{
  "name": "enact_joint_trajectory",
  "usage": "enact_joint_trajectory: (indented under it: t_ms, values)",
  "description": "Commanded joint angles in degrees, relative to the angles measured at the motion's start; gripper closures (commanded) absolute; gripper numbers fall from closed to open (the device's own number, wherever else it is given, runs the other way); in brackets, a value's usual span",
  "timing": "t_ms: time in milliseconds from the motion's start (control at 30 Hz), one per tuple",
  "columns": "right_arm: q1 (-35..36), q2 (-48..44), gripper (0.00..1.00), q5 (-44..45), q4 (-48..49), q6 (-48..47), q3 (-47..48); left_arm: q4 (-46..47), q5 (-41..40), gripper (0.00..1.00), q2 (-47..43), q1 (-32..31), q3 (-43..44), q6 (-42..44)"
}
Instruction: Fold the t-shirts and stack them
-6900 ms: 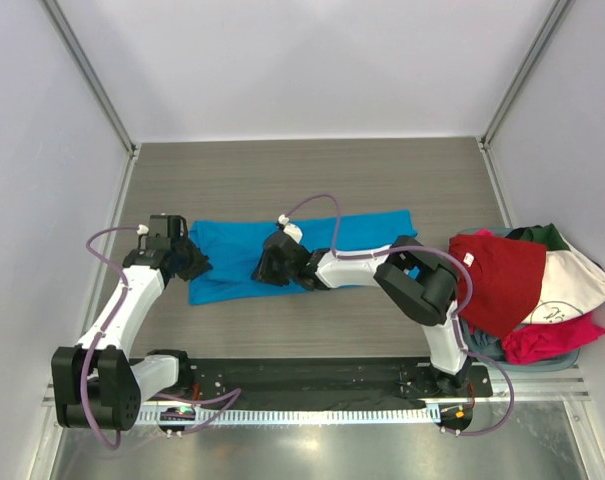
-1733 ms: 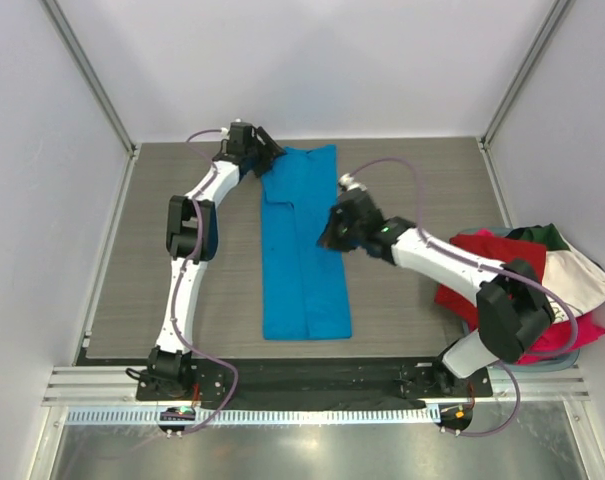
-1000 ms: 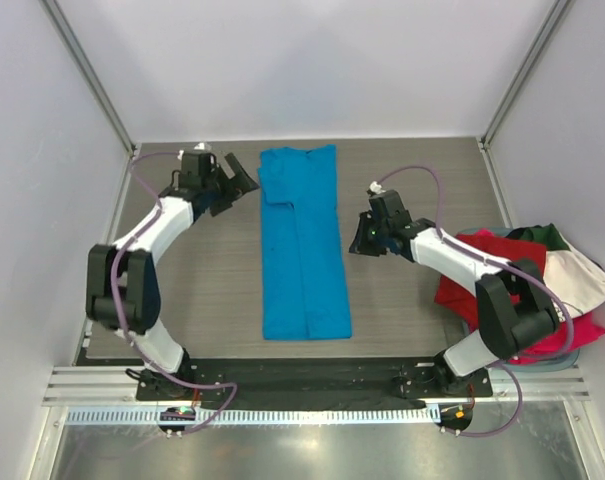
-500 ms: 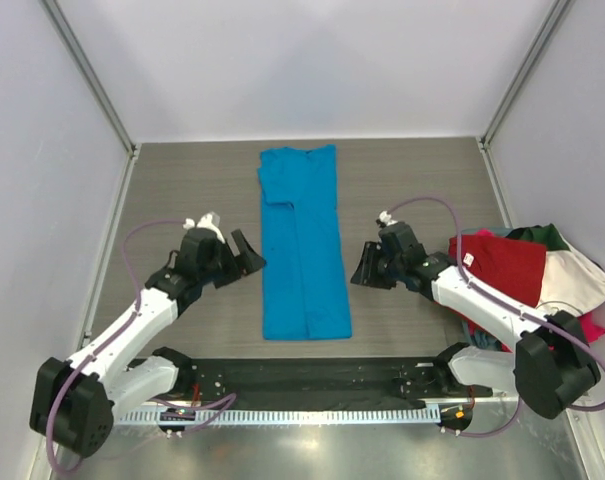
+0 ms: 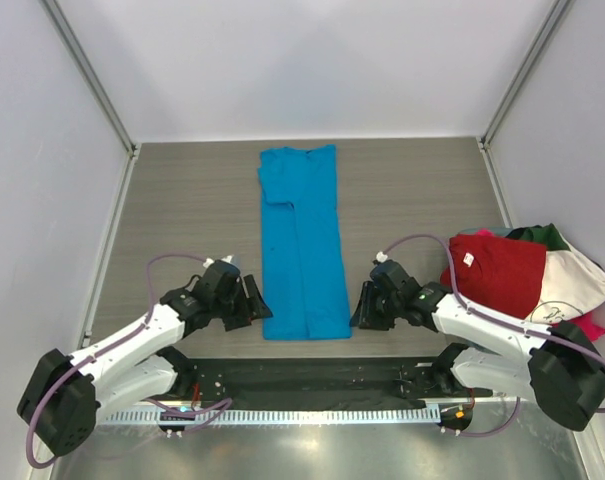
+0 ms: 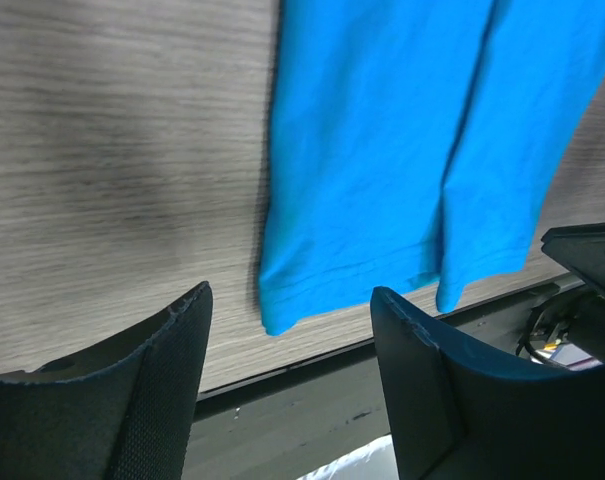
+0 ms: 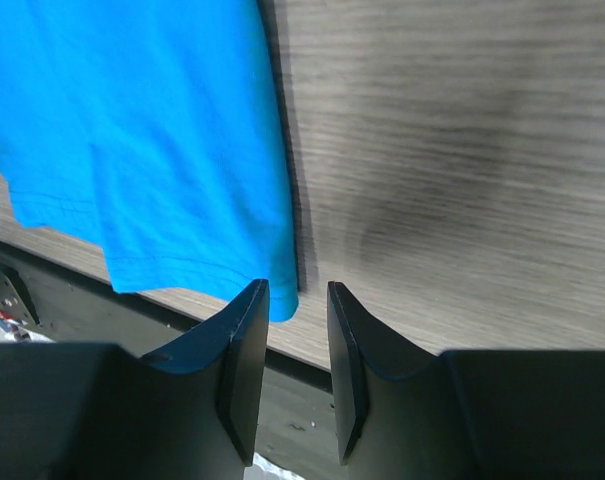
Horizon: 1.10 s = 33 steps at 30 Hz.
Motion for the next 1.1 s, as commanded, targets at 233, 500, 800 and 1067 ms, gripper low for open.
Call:
enact_joint_trajectory:
  t_ms: [233,500,800,1067]
  values:
    - [1.4,2.7,0.65,-4.6,7.7,2.7,-1.6,4.4,4.7,0.40,2.8,-0.4,-1.9,-4.5]
    - [2.2,4.8,0.68,-5.9,8.0,2.6,-2.0,5.8,5.5,0.51,4.9,-0.4,-3.3,-5.4]
    - [2.7,6.3,0.71,-6.5,8.2,2.3,-1.5,5.8,6.7,0.61,6.5,-1.2,-2.9,-5.6]
    - [2.7,7.0,0.90,-7.5,7.6,1.7,0.9,5.7,6.3,0.89,6.0,-1.9,-2.4,-5.9]
